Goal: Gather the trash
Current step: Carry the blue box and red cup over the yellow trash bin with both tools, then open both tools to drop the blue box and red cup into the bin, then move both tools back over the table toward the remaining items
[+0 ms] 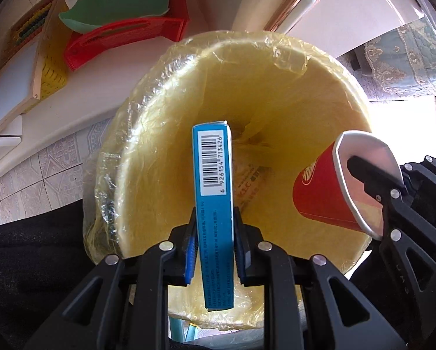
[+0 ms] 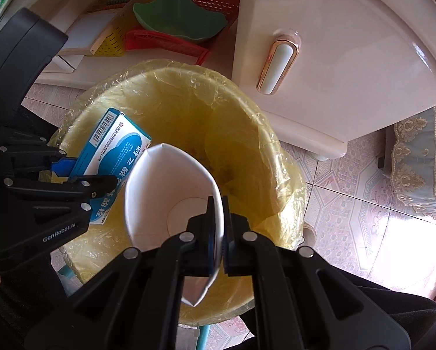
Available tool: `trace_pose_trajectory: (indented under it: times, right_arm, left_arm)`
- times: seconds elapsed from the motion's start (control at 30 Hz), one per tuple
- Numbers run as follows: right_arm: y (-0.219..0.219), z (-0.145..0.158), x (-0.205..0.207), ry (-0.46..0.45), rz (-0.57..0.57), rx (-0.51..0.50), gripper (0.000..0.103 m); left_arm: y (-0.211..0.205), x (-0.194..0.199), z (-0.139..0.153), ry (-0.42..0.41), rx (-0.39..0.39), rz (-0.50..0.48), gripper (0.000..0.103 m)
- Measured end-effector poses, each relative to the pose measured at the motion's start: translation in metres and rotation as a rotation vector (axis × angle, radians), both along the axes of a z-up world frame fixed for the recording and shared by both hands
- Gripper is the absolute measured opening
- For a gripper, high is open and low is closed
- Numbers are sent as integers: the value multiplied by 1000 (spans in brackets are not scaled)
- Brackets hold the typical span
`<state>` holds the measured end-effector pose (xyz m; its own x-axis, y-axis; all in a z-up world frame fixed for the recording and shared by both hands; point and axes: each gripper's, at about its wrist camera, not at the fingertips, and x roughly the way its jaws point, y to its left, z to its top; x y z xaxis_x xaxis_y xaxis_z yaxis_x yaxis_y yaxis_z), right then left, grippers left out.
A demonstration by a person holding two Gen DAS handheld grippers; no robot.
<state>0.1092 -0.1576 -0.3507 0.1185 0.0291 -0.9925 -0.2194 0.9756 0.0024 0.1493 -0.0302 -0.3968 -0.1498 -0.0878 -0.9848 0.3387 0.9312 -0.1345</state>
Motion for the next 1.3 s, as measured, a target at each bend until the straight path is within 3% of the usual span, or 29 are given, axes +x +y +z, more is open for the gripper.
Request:
trace_pose_trajectory:
  times: [0.33, 0.67, 0.7, 0.73, 0.77, 0.83, 0.97, 1.3]
  right_arm:
    - [1, -16, -1, 33, -10, 11, 5]
    - [6, -20, -2, 44, 3, 10, 6]
    - [7, -20, -2, 45, 4, 9, 8]
    - [7, -20, -2, 42, 4, 2, 19]
    - [8, -19, -2, 37, 3, -2, 42]
    - [8, -16, -3, 13, 8, -2, 55]
    - [8, -15, -2, 12, 5, -2, 55]
    - [3, -19, -1, 18, -8, -6, 55]
  left_arm:
    - [1, 6, -23, 44, 16, 26, 21]
    - [3, 7, -24, 35, 33, 30, 23]
    - [4, 7, -22, 28, 37, 28, 24]
    - [3, 7, -21, 21, 46, 22, 30]
    - [2, 7, -20, 13, 51, 16, 39]
    - [1, 7, -18, 0, 65, 9, 44]
    - [-2, 8, -16, -21, 89, -2, 58]
    - [-8, 6, -10, -45, 122, -29, 64]
